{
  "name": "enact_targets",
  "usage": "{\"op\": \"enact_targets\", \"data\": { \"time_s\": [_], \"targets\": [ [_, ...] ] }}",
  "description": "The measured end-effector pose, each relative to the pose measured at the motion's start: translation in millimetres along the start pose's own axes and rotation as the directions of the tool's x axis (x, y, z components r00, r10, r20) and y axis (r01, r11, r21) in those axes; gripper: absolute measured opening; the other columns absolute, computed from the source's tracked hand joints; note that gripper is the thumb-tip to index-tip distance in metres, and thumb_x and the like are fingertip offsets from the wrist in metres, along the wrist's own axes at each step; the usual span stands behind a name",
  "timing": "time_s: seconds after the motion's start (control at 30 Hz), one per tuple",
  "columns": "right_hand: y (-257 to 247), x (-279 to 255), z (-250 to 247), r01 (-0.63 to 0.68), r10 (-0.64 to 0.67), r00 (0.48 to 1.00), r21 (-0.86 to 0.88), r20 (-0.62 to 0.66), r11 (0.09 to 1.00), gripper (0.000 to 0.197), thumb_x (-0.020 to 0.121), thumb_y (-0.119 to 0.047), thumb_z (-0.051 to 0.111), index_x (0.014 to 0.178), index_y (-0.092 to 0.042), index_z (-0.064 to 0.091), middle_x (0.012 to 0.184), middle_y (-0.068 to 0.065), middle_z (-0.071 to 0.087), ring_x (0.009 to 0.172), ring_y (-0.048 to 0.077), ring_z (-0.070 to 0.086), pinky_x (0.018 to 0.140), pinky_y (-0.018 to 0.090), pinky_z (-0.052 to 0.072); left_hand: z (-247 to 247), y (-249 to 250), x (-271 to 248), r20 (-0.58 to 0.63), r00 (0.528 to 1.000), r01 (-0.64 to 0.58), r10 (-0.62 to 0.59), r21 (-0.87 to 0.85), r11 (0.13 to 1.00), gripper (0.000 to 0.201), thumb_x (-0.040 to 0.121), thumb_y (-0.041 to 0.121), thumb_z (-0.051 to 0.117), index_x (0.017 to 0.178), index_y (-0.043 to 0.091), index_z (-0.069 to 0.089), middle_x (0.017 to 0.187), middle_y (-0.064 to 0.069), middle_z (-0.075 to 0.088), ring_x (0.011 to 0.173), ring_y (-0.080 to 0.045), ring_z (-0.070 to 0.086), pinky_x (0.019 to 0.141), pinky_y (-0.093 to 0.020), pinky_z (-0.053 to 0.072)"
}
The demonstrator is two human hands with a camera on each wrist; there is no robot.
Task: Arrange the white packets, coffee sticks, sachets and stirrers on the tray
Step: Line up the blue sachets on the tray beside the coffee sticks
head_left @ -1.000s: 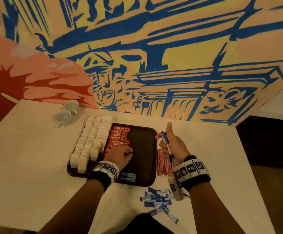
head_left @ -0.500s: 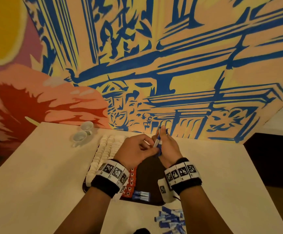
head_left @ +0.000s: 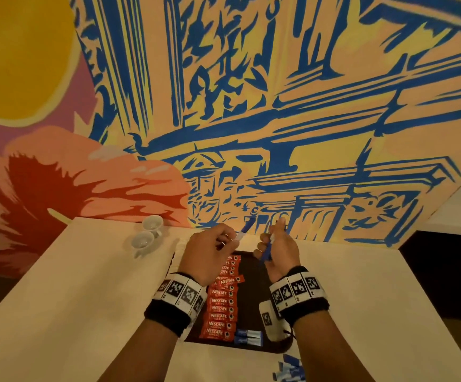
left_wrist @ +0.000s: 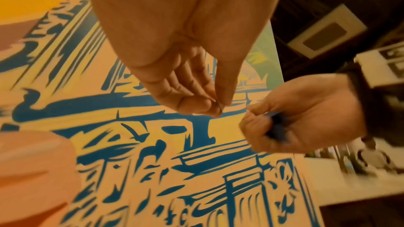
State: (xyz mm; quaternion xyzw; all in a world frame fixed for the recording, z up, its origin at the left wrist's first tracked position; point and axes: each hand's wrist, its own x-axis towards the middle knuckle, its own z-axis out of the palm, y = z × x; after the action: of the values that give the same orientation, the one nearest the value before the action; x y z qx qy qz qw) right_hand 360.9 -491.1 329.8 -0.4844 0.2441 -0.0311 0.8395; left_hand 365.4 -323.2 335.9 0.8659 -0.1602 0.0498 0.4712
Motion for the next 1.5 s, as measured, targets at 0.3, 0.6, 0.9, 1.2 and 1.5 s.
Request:
{"op": "enact_targets", "data": {
  "time_s": [0.3, 0.6, 0.9, 1.2, 1.5],
  "targets": [
    [-13, -21, 14, -0.082, 0.222, 0.907, -0.366, 0.359, 0.927, 0.064, 0.071, -0.059, 0.077, 0.104, -0.007, 0.061, 0.064, -0.001, 0.046, 0.044, 0.007, 0.028, 0.039, 0.019, 0.024, -30, -12, 14, -0.101, 0.901, -0.416, 0.422, 0.072, 0.907, 0.013, 0.087, 0.01, 0.075, 0.095, 0.02, 0.076, 0.101, 0.012, 0.074, 0.088, 0.0, 0.066, 0.077, -0.024, 0.054],
    [-12, -12, 12, 0.005, 0.073, 0.956, -0.266, 0.283, 0.964, 0.014, 0.093, -0.018, 0.073, 0.086, -0.012, 0.062, 0.08, 0.009, 0.064, 0.04, 0.007, 0.028, 0.036, 0.02, 0.025, -28, -19, 18, 0.007, 0.997, -0.067, 0.074, -0.32, 0.945, 0.015, 0.091, 0.022, 0.073, 0.105, 0.026, 0.072, 0.094, 0.005, 0.074, 0.084, -0.015, 0.069, 0.076, -0.035, 0.058],
    [-10, -1, -11, 0.0, 0.048, 0.983, -0.267, 0.175, 0.964, 0.021, 0.089, -0.021, 0.078, 0.094, -0.011, 0.06, 0.084, 0.007, 0.075, 0.039, 0.007, 0.029, 0.036, 0.019, 0.026, -15, -20, 17, 0.265, 0.964, 0.154, -0.03, -0.461, 0.874, 0.02, 0.091, 0.005, 0.069, 0.111, 0.009, 0.07, 0.085, -0.01, 0.077, 0.076, -0.025, 0.073, 0.073, -0.033, 0.059],
    [-11, 12, -43, -0.038, 0.062, 0.996, -0.315, 0.064, 0.948, 0.031, 0.084, -0.022, 0.084, 0.098, -0.009, 0.06, 0.096, 0.019, 0.077, 0.041, 0.008, 0.031, 0.04, 0.022, 0.026, 5, -22, 21, 0.17, 0.973, -0.165, 0.156, 0.04, 0.985, 0.032, 0.088, 0.031, 0.075, 0.119, 0.034, 0.069, 0.114, 0.017, 0.065, 0.099, -0.004, 0.059, 0.081, -0.024, 0.052],
    [1, 24, -76, -0.073, 0.086, 0.996, -0.38, 0.017, 0.922, 0.033, 0.084, -0.024, 0.084, 0.103, -0.004, 0.066, 0.093, 0.015, 0.078, 0.041, 0.009, 0.03, 0.04, 0.023, 0.025, 43, -20, 24, 0.266, 0.953, -0.214, 0.147, 0.245, 0.946, 0.032, 0.088, 0.04, 0.072, 0.12, 0.036, 0.069, 0.115, 0.013, 0.065, 0.11, -0.008, 0.052, 0.098, -0.027, 0.041]
  ]
}}
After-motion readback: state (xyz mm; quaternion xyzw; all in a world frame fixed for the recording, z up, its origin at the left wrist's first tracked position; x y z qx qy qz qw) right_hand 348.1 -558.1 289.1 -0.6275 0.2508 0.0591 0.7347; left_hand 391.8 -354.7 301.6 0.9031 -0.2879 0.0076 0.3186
